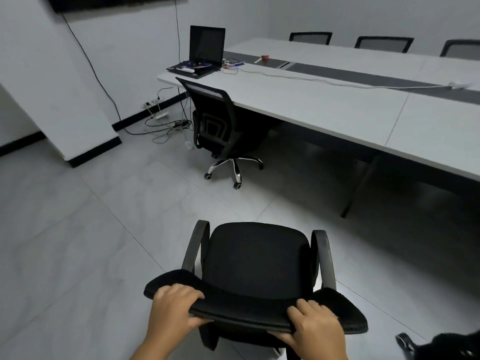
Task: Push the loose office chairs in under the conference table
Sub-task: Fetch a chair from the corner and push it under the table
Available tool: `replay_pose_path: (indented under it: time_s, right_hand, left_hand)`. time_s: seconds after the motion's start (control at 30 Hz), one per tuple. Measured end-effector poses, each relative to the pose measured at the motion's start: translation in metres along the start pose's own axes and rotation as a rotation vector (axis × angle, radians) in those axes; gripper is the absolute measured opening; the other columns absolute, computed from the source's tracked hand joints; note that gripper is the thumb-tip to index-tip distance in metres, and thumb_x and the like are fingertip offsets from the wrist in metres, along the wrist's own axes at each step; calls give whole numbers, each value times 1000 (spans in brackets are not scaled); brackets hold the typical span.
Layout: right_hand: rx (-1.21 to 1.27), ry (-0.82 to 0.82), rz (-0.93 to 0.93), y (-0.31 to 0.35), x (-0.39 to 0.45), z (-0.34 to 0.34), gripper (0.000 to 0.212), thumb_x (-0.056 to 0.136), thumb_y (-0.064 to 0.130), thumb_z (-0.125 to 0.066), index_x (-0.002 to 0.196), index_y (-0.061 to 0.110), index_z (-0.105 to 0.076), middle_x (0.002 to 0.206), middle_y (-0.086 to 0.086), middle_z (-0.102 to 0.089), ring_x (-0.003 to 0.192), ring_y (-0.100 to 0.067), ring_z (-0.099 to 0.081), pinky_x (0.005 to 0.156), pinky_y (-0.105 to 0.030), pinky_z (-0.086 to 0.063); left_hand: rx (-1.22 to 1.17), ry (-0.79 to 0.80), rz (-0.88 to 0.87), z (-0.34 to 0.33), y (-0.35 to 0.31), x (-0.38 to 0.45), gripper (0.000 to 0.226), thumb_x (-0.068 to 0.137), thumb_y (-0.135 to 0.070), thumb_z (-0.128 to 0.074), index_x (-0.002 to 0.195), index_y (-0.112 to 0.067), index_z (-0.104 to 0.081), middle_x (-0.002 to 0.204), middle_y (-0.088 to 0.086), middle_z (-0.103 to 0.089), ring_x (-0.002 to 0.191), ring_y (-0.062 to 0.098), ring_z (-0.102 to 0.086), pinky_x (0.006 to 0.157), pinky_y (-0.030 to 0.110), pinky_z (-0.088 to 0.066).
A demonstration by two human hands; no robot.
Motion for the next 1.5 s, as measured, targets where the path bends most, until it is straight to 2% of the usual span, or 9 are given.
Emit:
replay_pose_path:
  time_s: [0.17, 0.27, 0.4, 0.5, 0.6, 0.8, 1.07, 1.37, 1.5]
  right_hand:
    - [-86, 92, -10, -30, 46, -22, 57, 64, 71, -40, 41, 19, -49, 43, 4, -44, 40, -14, -47, 44, -22, -29]
    - [-111, 104, -17, -42, 76, -36, 54, 62, 69, -41, 42, 19, -49, 43, 5, -44, 40, -14, -47, 42, -22, -31]
    - [-131, 8, -71, -55, 114, -63, 68, 79, 71, -30, 41, 18, -49, 42, 2, -44, 39, -16, -45, 50, -26, -25]
    - [-146, 4, -151, -66, 137, -73, 70, 80, 72, -27, 42, 17, -49, 43, 2, -44, 40, -15, -44, 51, -26, -25]
    - [-207, 31, -225, -70, 158, -80, 71, 81, 72, -24, 43, 17, -51, 42, 4, -44, 40, -14, -44, 44, -20, -26]
    - [-285, 64, -299, -96, 198, -101, 71, 82, 69, -26, 44, 15, -52, 42, 3, -48, 39, -15, -45, 38, -19, -33]
    - [-342, 166, -292, -176, 242, -118, 58, 71, 68, -40, 45, 17, -53, 44, 4, -48, 40, -15, -46, 38, -18, -35]
    - [-326, 162, -172, -291, 272, -118, 72, 81, 71, -15, 44, 22, -52, 44, 7, -46, 39, -11, -44, 38, -16, -29]
    - [-299, 208, -119, -335, 275, -116, 75, 80, 73, -12, 47, 22, -57, 47, 7, -47, 42, -12, -45, 39, -17, -31]
  left_hand:
    - [3, 70, -9, -13, 6, 59, 41, 61, -70, -36, 58, -39, -62, 55, -27, -56, 62, -7, -46, 70, 5, -17]
    - [16, 60, -42, -24, 18, 100, 42, 61, -69, -34, 56, -38, -62, 53, -27, -56, 54, -4, -53, 69, 5, -14]
    - [-19, -10, -149, -47, 42, 162, 55, 64, -75, -26, 52, -34, -62, 47, -23, -54, 47, -2, -53, 59, 9, -16]
    - [-22, 12, -251, -58, 52, 206, 49, 60, -70, -32, 50, -32, -62, 43, -20, -53, 43, -1, -52, 53, 12, -15]
    - [-35, -2, -369, -69, 60, 248, 47, 61, -66, -36, 52, -29, -62, 44, -18, -56, 42, 2, -53, 59, 22, -25]
    - [-80, 4, -478, -91, 59, 327, 44, 63, -63, -38, 52, -27, -62, 43, -13, -55, 41, 8, -53, 58, 25, -24]
    - [-127, 87, -486, -119, 20, 402, 41, 64, -60, -38, 54, -28, -61, 44, -14, -55, 43, 5, -53, 47, 18, -33]
    - [-84, 130, -475, -151, -54, 458, 42, 62, -59, -36, 52, -27, -62, 42, -13, -54, 41, 4, -53, 48, 16, -36]
    - [-52, 90, -512, -165, -80, 465, 40, 63, -57, -38, 52, -26, -61, 42, -10, -53, 40, 6, -52, 60, 29, -30]
Point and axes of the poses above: each hand's wrist, its own x-axis towards the middle knuckle, its own z-axis out of the back of the hand, y = z × x, the point moved 3 cm from there along x, towards the middle knuckle
